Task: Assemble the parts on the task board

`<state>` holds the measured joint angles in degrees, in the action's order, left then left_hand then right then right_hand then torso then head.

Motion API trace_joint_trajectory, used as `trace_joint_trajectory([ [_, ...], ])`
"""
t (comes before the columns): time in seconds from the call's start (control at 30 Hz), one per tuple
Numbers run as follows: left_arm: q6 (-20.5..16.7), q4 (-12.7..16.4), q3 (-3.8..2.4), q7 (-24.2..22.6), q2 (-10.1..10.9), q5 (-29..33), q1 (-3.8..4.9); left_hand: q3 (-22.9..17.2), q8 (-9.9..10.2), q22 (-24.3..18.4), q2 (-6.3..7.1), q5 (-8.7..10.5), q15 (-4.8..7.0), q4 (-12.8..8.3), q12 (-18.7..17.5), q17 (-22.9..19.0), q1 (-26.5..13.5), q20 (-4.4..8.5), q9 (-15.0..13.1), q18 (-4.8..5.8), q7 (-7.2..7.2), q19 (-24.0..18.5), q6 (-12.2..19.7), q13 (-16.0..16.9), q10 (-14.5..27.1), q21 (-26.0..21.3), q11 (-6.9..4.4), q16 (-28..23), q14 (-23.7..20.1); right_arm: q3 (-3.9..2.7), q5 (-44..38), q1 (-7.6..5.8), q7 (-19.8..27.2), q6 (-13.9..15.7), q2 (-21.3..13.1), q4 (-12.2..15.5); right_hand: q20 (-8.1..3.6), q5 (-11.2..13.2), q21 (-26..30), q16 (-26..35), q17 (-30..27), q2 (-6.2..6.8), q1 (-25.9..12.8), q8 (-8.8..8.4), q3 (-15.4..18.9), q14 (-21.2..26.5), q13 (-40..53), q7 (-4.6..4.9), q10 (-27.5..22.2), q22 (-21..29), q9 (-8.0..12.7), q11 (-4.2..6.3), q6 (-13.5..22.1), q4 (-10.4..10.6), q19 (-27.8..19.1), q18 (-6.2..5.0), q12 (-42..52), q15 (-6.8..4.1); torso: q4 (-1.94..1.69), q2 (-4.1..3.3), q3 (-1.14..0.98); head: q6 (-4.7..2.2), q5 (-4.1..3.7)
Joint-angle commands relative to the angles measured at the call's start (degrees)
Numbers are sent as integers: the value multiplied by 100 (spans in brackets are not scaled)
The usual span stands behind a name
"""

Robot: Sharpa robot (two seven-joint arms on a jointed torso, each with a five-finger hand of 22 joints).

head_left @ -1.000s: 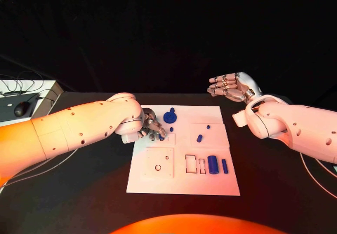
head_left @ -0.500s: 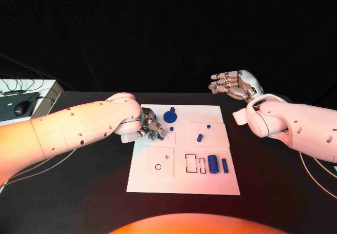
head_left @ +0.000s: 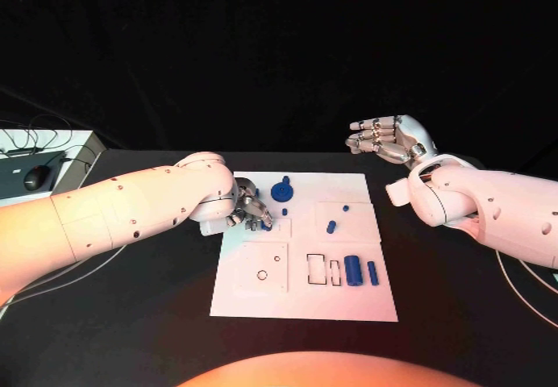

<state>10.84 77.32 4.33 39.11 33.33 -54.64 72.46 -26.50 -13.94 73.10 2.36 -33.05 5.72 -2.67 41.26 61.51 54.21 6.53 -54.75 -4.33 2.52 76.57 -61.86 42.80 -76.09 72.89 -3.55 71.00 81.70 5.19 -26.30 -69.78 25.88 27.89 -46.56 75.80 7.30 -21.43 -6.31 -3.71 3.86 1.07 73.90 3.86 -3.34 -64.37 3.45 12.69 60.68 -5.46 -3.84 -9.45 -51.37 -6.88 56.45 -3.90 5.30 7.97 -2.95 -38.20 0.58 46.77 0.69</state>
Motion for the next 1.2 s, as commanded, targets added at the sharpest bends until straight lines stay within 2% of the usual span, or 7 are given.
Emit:
trace_joint_trajectory([
  [0.03, 144, -12, 8, -11, -14, -38, -14, -919, 9, 5, -41, -19, 22, -897, -35, 5, 116, 8, -6, 82, -181, 33, -203, -6, -16, -22, -23, 32, -1, -3, 21, -1, 68, -97, 3, 3, 27, -24, -36, 16, -8, 24, -4, -26, 37, 42, -5, 4, -42, 9, 8, 3, 34, 0, -13, 61, -9, -12, 5, -2, 2, -5, -9],
  [0.83, 266, -83, 24, -1, -93, -221, -28, -903, 47, 34, -42, -17, 16, -890, -36, 6, 125, 3, -25, 89, -182, 38, -222, -1, -26, -33, -21, 34, -1, -3, -39, -1, 30, -158, -23, 60, 44, -33, -82, 16, -8, 22, 5, -25, 70, 79, -6, 16, -90, 88, 7, -12, 77, 2, -51, 59, 1, 2, 2, -2, -1, 19, -19],
  [1.2, 342, -107, 36, 13, -109, -210, -27, -599, 110, 72, -127, 0, -1, -840, -32, 114, 122, -24, -43, 116, -256, 58, -374, -27, -134, -49, -40, 127, 27, -3, -103, -3, 12, -176, -31, 76, 51, -53, -92, 15, -8, 22, 18, -26, 72, 96, -5, 22, -110, 103, 8, -18, 109, -6, -67, 59, 3, 8, 0, -2, 0, 23, -18],
])
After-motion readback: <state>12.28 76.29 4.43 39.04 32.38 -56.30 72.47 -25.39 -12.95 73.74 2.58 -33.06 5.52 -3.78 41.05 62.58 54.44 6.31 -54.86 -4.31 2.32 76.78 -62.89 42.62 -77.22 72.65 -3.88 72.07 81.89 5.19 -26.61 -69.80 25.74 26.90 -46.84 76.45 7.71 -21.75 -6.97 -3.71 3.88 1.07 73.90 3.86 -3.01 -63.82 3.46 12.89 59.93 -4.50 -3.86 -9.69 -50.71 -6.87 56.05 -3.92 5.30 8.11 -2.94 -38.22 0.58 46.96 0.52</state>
